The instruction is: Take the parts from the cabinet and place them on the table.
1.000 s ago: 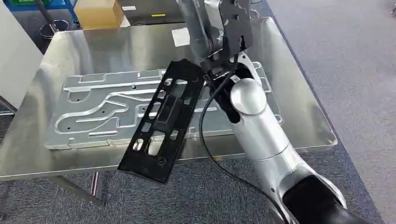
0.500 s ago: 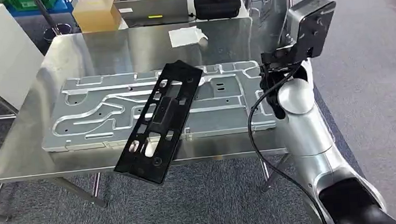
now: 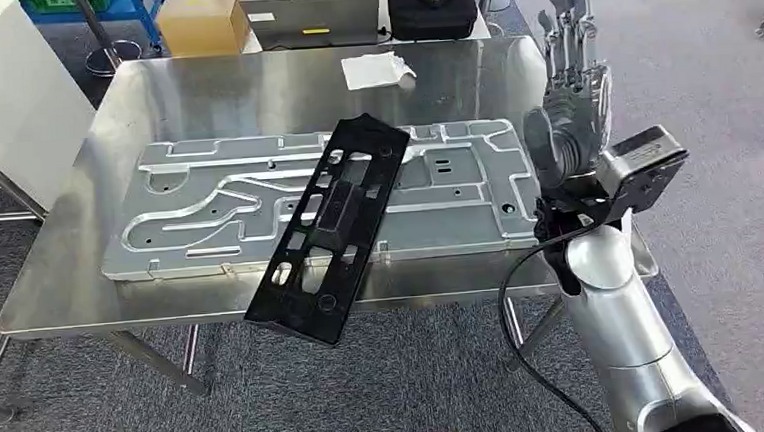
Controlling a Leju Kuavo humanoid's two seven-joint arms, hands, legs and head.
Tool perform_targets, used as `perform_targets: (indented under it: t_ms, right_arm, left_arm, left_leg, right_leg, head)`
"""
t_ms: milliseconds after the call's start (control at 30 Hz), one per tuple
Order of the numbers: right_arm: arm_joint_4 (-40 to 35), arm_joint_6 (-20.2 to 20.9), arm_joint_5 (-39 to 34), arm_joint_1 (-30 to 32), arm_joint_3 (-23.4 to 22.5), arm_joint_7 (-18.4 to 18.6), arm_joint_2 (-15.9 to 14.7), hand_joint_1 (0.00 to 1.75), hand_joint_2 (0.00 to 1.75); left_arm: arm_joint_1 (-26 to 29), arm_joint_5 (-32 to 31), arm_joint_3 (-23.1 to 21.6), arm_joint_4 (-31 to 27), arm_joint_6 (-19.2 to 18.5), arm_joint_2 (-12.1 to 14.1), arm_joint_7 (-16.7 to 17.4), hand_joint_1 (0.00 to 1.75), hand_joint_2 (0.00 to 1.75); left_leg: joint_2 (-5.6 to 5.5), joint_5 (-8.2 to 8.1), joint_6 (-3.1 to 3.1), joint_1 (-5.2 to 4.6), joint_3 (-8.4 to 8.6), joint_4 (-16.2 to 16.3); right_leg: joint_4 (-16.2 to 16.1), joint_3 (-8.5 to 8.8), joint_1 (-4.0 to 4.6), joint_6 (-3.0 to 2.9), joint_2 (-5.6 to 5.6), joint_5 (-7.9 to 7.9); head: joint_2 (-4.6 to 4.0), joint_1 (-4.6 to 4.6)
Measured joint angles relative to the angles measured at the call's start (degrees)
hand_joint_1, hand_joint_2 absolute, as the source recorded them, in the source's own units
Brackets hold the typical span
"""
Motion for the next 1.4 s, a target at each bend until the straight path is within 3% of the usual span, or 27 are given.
perform_targets:
  t_ms: [67,100,167,200,233,367,400,433,467,533,567,633,700,733,900,933,967,1000,1033,1100,1133,1200,1267,1300,1333,1367,1400]
  right_arm:
    - [-0.59,0.39,-0.61,2.15,-0.74,-0.46,-0.24,0.0,1.75]
    - [-1.1,0.48,-0.66,4.01,-1.34,-1.12,-0.26,0.0,0.0]
    - [-2.54,1.18,-0.92,8.11,-2.85,-3.48,-0.33,0.0,0.0]
    - [-3.47,1.9,-0.92,10.58,-3.95,-5.09,-0.37,0.0,0.0]
    - [-4.31,2.38,-0.79,12.85,-5.05,-6.08,-0.37,0.0,0.0]
    - [-6.49,4.8,-0.66,22.97,-10.05,-7.82,-0.33,0.0,0.0]
    - [-6.84,5.29,-0.68,25.53,-11.37,-8.2,-0.28,0.0,0.0]
    - [-7.13,5.97,-0.99,27.63,-12.79,-8.46,-0.2,0.0,0.0]
    - [-7.47,6.68,-1.09,29.9,-14.57,-8.63,-0.05,0.0,0.0]
    - [-7.98,7.95,-1.05,34.11,-17.83,-8.81,0.83,0.0,0.0]
    - [-8.13,8.52,-0.86,35.89,-19.38,-8.87,1.35,0.0,0.0]
    - [-8.37,8.68,0.09,38.15,-21.36,-8.77,2.21,0.0,0.0]
    - [-8.81,8.2,1.58,40.24,-23.46,-8.77,3.61,0.0,0.0]
    - [-9.05,7.98,2.12,41.13,-24.59,-8.83,4.46,0.0,0.0]
    - [-9.11,7.98,2.23,41.37,-24.83,-8.83,4.65,0.0,0.0]
    - [-9.42,7.96,2.58,42.11,-25.66,-8.9,5.26,0.0,0.0]
    - [-9.59,7.91,3.47,42.72,-26.88,-8.94,6.16,0.0,0.0]
    - [-9.49,8.28,5.79,43.75,-28.63,-8.98,7.62,0.0,0.0]
    - [-9.33,8.55,6.52,44.29,-29.42,-9.09,8.07,0.0,0.0]
    - [-8.63,9.14,7.67,44.71,-31.02,-9.71,8.77,0.0,0.0]
    - [-8.26,9.2,7.82,44.87,-31.54,-9.86,9.16,0.0,0.0]
    - [-7.65,9.47,8.04,45.22,-32.15,-9.88,9.68,0.0,0.0]
    - [-6.69,10.8,8.87,45.18,-32.72,-9.88,10.07,0.0,0.0]
    - [-6.12,11.37,9.6,45.14,-32.79,-9.88,10.16,0.0,0.0]
    - [-5.53,11.74,10.27,44.9,-32.76,-9.88,10.21,0.0,0.0]
    - [-4.67,11.98,11.15,44.86,-32.74,-10.12,10.38,0.0,0.0]
    - [-3.59,12.02,11.73,44.75,-32.68,-10.29,10.49,0.0,0.0]
  left_arm:
    - [0.0,0.09,0.13,0.0,0.02,-0.02,-0.17,0.0,0.0]
    - [0.0,0.09,0.22,0.0,0.04,-0.04,-0.33,0.0,0.0]
    - [-0.01,0.09,0.74,0.0,0.11,-0.09,-0.66,0.0,0.0]
    - [0.01,0.09,0.98,0.0,0.18,-0.09,-0.85,0.0,0.0]
    - [-0.01,0.04,1.05,0.0,0.26,-0.09,-0.98,0.0,0.0]
    - [0.24,-0.33,1.6,0.0,0.33,-0.15,-1.49,0.0,0.0]
    - [0.45,-0.46,1.79,0.0,0.33,-0.15,-1.46,0.0,0.0]
    - [0.44,-0.74,2.01,0.0,0.28,-0.13,-1.44,0.0,0.0]
    - [0.36,-0.9,2.1,0.0,0.22,-0.13,-1.42,0.0,0.0]
    - [0.32,-1.31,2.36,0.0,0.0,-0.13,-1.31,0.0,0.0]
    - [0.36,-1.36,2.4,0.0,-0.04,-0.15,-1.29,0.0,0.0]
    - [0.32,-1.49,2.45,0.0,-0.07,-0.15,-1.31,0.0,0.0]
    - [0.19,-1.66,2.47,-0.02,-0.07,-0.15,-1.51,0.0,0.0]
    - [0.1,-1.75,2.47,-0.04,-0.07,-0.15,-1.6,0.0,0.0]
    - [0.07,-1.77,2.47,-0.06,-0.07,-0.15,-1.62,0.0,0.0]
    - [0.0,-1.81,2.47,-0.13,-0.07,-0.15,-1.75,0.0,0.0]
    - [0.04,-1.94,2.54,-0.13,-0.07,-0.15,-1.81,0.0,0.0]
    - [-0.02,-2.23,2.6,-0.13,-0.11,-0.26,-1.81,0.0,0.0]
    - [-0.1,-2.34,2.62,-0.13,-0.11,-0.33,-1.92,0.0,0.0]
    - [-0.06,-2.47,2.75,-0.15,-0.13,-0.37,-1.97,0.0,0.0]
    - [-0.02,-2.47,2.8,-0.15,-0.13,-0.42,-1.97,0.0,0.0]
    - [0.01,-2.49,2.84,-0.15,-0.17,-0.46,-1.97,0.0,0.0]
    - [0.01,-2.34,2.93,-0.13,-0.04,-0.59,-1.97,0.0,0.0]
    - [-0.12,-2.19,2.99,-0.15,0.18,-0.7,-1.95,0.0,0.0]
    - [-0.23,-2.1,3.08,-0.15,0.42,-0.9,-1.95,0.0,0.0]
    - [-0.42,-2.03,3.3,-0.15,0.63,-0.94,-1.95,0.0,0.0]
    - [-0.44,-2.01,3.54,-0.15,0.83,-1.07,-1.9,0.0,0.0]
  left_leg:
    - [0.11,0.75,0.08,-0.23,-1.05,0.03]
    - [0.11,1.14,0.06,-0.25,-1.54,0.04]
    - [-0.05,1.83,-0.02,-0.25,-2.46,0.15]
    - [-0.22,2.2,-0.2,-0.25,-2.91,0.26]
    - [-0.3,2.53,-0.44,-0.25,-3.16,0.48]
    - [-0.5,4.04,-1.86,-0.18,-3.19,-0.07]
    - [-0.64,4.37,-2.39,-0.51,-3.44,-0.18]
    - [-0.43,2.16,-2.54,-0.16,-3.97,0.89]
    - [-0.17,-1.69,-2.77,-0.12,-4.91,3.66]
    - [-0.05,-8.36,-3.28,0.08,-6.98,12.28]
    - [-0.04,-10.11,-3.53,0.1,-7.6,16.75]
    - [-0.03,-8.02,-3.6,0.09,-5.73,18.38]
    - [-0.04,-4.51,-3.29,0.09,0.6,11.03]
    - [-0.07,-4.61,-2.93,0.04,5.01,5.34]
    - [-0.1,-5.22,-2.78,0.0,6.27,3.67]
    - [-0.11,-7.07,-2.4,-0.44,9.46,-1.65]
    - [-0.18,-6.65,-1.76,-0.61,8.64,-1.55]
    - [-0.05,-5.03,-0.4,-0.26,7.81,-2.1]
    - [-0.24,-4.34,0.27,-0.33,6.99,-2.1]
    - [-0.42,-2.93,0.55,-0.46,5.3,-2.05]
    - [-0.66,-2.23,0.5,-0.56,4.41,-1.96]
    - [-1.19,-0.96,0.32,-0.59,2.42,-1.61]
    - [-2.19,0.17,-0.1,-0.54,0.32,-1.0]
    - [-2.71,0.71,-0.35,-0.53,-0.46,-0.65]
    - [-3.09,1.14,-0.7,-0.55,-1.15,-0.44]
    - [-3.52,1.68,-0.95,-0.74,-1.38,-0.24]
    - [-4.2,2.43,-1.38,-0.69,-1.42,-0.53]
  right_leg:
    - [7.87,-2.46,0.0,0.2,-0.01,-3.63]
    - [8.15,-1.8,0.01,0.2,-0.01,-3.31]
    - [2.06,2.84,0.02,-0.06,-0.02,0.2]
    - [-3.7,6.82,0.04,-0.35,-0.05,2.09]
    - [-8.81,10.18,0.13,-0.71,-0.07,1.77]
    - [-9.99,10.07,0.96,-1.61,-0.06,2.44]
    - [-10.53,9.81,0.37,-2.22,-0.19,3.26]
    - [-10.64,9.26,0.26,-2.59,-0.57,3.93]
    - [-10.63,8.54,0.21,-3.21,-0.61,4.44]
    - [-10.56,7.19,0.25,-3.24,-0.81,5.47]
    - [-10.43,6.24,0.26,-3.21,-0.9,6.1]
    - [-10.08,4.46,0.25,-3.0,-0.87,7.2]
    - [-9.76,3.07,0.26,-2.64,-0.82,8.12]
    - [-9.57,2.67,0.27,-2.37,-0.81,8.54]
    - [-9.48,2.62,0.26,-2.3,-0.84,8.65]
    - [-9.33,2.29,0.55,-1.94,-0.85,8.99]
    - [-9.69,2.35,0.27,-1.22,-1.05,10.14]
    - [-9.22,1.95,-0.07,-0.32,-0.77,9.66]
    - [-7.17,1.05,0.04,-0.31,-0.57,6.27]
    - [1.51,-1.3,0.0,-0.11,-0.4,-1.08]
    - [5.42,-2.12,0.0,-0.01,-0.38,-2.91]
    - [7.91,-1.17,0.0,0.0,-0.32,-1.54]
    - [1.22,4.51,-0.04,-0.32,0.32,2.9]
    - [-4.34,8.54,-0.11,-0.64,1.87,3.54]
    - [-9.38,11.81,-0.22,-1.19,5.15,1.37]
    - [-11.97,12.9,-0.3,-1.0,5.69,0.83]
    - [-11.39,12.47,0.11,-1.05,4.79,1.33]
  head:
    - [0.0,0.0]
    - [0.0,0.0]
    - [0.0,0.0]
    - [0.0,0.0]
    - [0.0,0.0]
    - [0.0,-0.04]
    - [0.0,-0.04]
    - [0.0,-0.04]
    - [0.0,-0.09]
    - [0.0,-0.09]
    - [0.0,-0.09]
    - [0.0,-0.09]
    - [0.0,-0.09]
    - [0.0,-0.09]
    - [0.0,-0.09]
    - [0.0,-0.07]
    - [0.0,-0.11]
    - [0.0,-0.09]
    - [0.0,-0.07]
    - [0.0,-0.07]
    - [0.0,-0.07]
    - [0.0,-0.07]
    - [0.0,-0.07]
    - [0.0,-0.07]
    - [0.0,-0.07]
    - [0.0,-0.18]
    - [0.0,-0.15]
